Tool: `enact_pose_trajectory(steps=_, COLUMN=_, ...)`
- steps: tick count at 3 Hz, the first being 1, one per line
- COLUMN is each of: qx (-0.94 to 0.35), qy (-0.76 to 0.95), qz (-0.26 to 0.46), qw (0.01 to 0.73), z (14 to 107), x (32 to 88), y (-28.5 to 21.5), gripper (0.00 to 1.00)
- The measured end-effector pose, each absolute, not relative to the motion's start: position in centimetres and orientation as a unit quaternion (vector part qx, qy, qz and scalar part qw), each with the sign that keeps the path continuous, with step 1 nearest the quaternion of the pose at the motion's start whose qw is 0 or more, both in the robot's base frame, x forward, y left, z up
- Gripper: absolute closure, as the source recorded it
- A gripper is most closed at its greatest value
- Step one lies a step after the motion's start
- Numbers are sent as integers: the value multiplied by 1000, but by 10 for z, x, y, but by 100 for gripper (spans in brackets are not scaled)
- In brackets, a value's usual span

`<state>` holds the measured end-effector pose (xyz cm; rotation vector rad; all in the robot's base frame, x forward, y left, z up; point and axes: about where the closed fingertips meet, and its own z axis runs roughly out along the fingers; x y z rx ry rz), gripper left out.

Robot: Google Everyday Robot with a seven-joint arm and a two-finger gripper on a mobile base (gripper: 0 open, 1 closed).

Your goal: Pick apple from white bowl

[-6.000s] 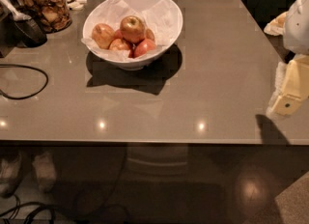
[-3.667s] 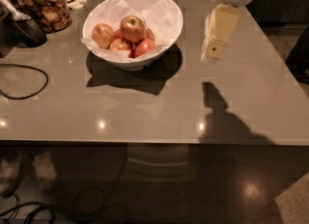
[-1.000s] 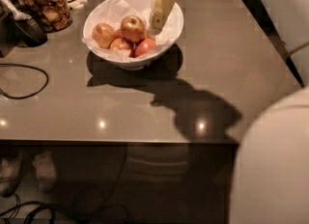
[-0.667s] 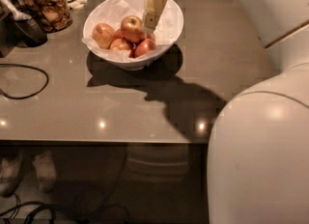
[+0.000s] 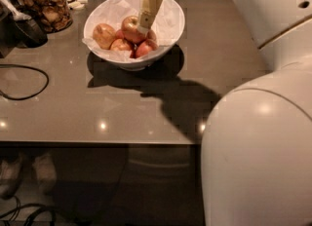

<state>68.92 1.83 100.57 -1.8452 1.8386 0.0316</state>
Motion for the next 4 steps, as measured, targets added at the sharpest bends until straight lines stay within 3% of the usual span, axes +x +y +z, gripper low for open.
enact_pose_trajectory(steps=1, qx=-690, qy=674, qz=16, qw=264, z=999, x=700, y=30, gripper=5)
enact_pose_trajectory(steps=2, qx=-696, qy=669, qz=21, qw=261, z=992, x=708, y=39, gripper=23)
enact_pose_trajectory(steps=4, qx=-699, qy=667, qz=26, qw=257, z=980, x=720, y=43, gripper=30)
